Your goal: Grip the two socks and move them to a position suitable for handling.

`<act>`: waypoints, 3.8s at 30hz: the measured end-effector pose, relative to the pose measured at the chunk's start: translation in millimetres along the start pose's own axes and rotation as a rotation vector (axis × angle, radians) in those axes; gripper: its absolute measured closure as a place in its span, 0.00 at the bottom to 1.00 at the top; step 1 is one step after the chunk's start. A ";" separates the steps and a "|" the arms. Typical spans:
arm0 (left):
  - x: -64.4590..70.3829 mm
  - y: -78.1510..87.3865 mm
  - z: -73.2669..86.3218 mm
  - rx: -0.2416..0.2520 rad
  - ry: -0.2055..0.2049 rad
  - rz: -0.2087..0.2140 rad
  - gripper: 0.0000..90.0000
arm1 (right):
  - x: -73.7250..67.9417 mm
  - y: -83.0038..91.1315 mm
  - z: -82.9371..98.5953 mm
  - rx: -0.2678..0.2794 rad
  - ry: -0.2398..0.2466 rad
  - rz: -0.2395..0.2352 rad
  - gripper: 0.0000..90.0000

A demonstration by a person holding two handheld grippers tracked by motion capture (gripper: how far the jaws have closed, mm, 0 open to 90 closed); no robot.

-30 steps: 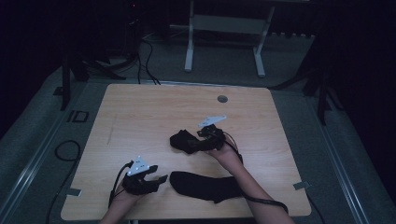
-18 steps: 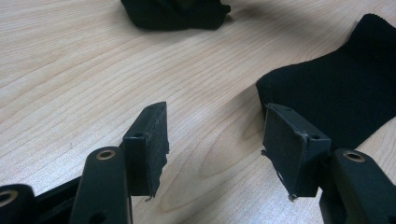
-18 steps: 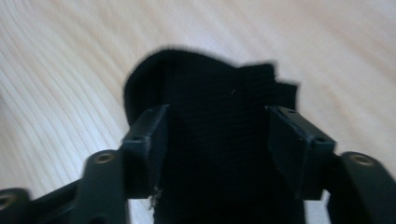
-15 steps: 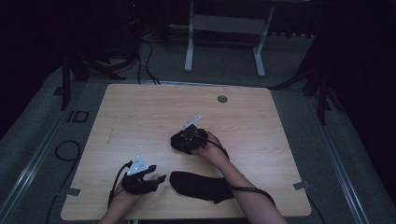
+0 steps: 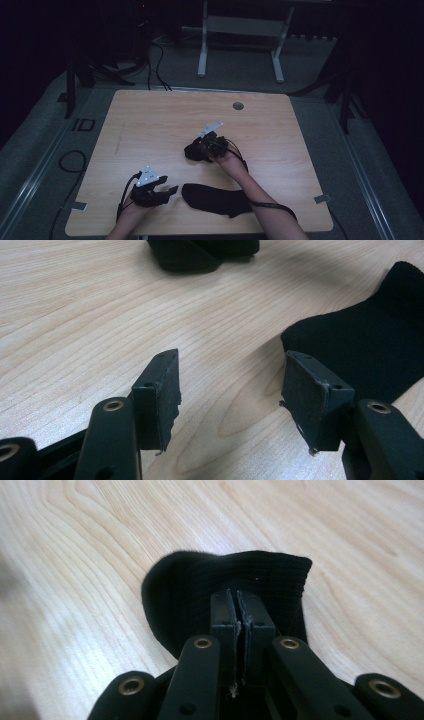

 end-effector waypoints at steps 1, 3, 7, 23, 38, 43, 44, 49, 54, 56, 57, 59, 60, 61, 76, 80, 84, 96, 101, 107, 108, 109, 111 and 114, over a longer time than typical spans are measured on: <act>0.5 -0.3 0.0 0.001 0.000 -0.002 0.45 | 1.0 2.4 -0.7 0.009 0.002 0.002 0.96; 1.3 -0.4 -0.2 0.002 0.000 0.000 0.45 | 2.3 3.8 -2.0 0.011 -0.004 -0.002 0.96; 1.6 0.2 -0.2 0.004 -0.002 0.000 0.45 | 4.3 -7.7 -2.2 0.009 -0.060 -0.050 0.60; 1.7 -0.9 -0.5 0.000 -0.005 0.013 0.45 | -10.7 -38.5 1.8 -0.030 0.009 0.051 0.48; 2.2 -0.4 -0.4 0.002 -0.007 0.009 0.45 | -13.7 -28.4 -1.5 -0.022 0.022 0.122 0.90; 1.4 -0.6 -0.5 0.001 -0.005 0.007 0.45 | -3.9 3.3 -7.2 0.056 -0.027 0.106 0.90; 1.8 -0.4 -0.7 -0.001 -0.006 0.007 0.45 | -3.2 10.5 -8.1 0.067 -0.025 0.110 0.90; 3.0 -0.7 -0.8 0.002 -0.006 0.004 0.45 | 0.7 44.0 -3.0 0.106 -0.005 0.133 0.90; 4.7 -1.0 -1.6 0.002 -0.007 0.005 0.45 | 10.0 68.3 23.8 0.112 -0.026 0.174 0.89; 5.2 -1.2 -1.8 0.002 -0.009 0.003 0.45 | 13.2 72.4 35.5 0.104 -0.030 0.207 0.89; 5.3 -1.4 -2.0 0.003 -0.008 0.005 0.45 | 15.3 74.2 41.7 0.100 -0.038 0.223 0.89; 6.0 -1.7 -2.5 0.003 -0.008 0.006 0.45 | 18.9 76.0 54.6 0.084 -0.064 0.243 0.89; 6.2 -2.0 -2.9 0.002 -0.009 0.008 0.45 | 20.3 75.6 62.6 0.073 -0.082 0.242 0.89; 6.8 -2.4 -3.4 0.002 -0.009 0.012 0.45 | 20.5 75.1 67.1 0.070 -0.096 0.237 0.89; 28.3 -29.2 -41.7 -0.014 -0.066 0.115 0.44 | 9.3 46.3 93.4 -0.025 -0.139 0.115 0.53; 32.3 -41.5 -58.0 -0.029 -0.084 0.125 0.41 | 11.1 68.9 84.9 0.027 -0.132 0.109 0.49; 36.1 -59.7 -77.2 -0.071 -0.109 0.135 0.39 | 27.2 95.7 74.0 0.109 -0.156 0.125 0.52; 39.4 -129.9 -105.1 -0.226 -0.076 0.109 0.40 | 50.4 51.1 82.4 -0.029 -0.199 0.072 0.54; 36.7 -142.3 -103.5 -0.247 -0.085 0.092 0.51 | 48.9 43.8 93.4 -0.044 -0.201 0.081 0.68; 38.7 -144.5 -106.5 -0.242 -0.097 0.096 0.91 | 41.7 46.5 90.7 -0.056 -0.128 0.118 0.89; 38.9 -143.8 -107.3 -0.239 -0.099 0.111 0.95 | 40.5 47.9 90.0 -0.057 -0.120 0.126 0.90; 39.5 -142.6 -108.0 -0.236 -0.105 0.107 0.96 | 39.7 50.4 89.3 -0.045 -0.119 0.136 0.90; 39.5 -138.5 -110.3 -0.225 -0.107 0.122 0.97 | 40.3 57.8 87.8 -0.015 -0.134 0.135 0.90; 38.5 -129.1 -115.2 -0.202 -0.101 0.125 0.98 | 42.4 74.3 83.3 0.042 -0.153 0.128 0.90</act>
Point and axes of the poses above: each handheld gripper's, and its own axes: y roughly backward along the jaws, z roughly out of its underside, x roughly to its right, the point moved 1 cm from there along -y, roughly forward along the jaws, and after that the axes turned 2 degrees about z, right-handed, at the moved point
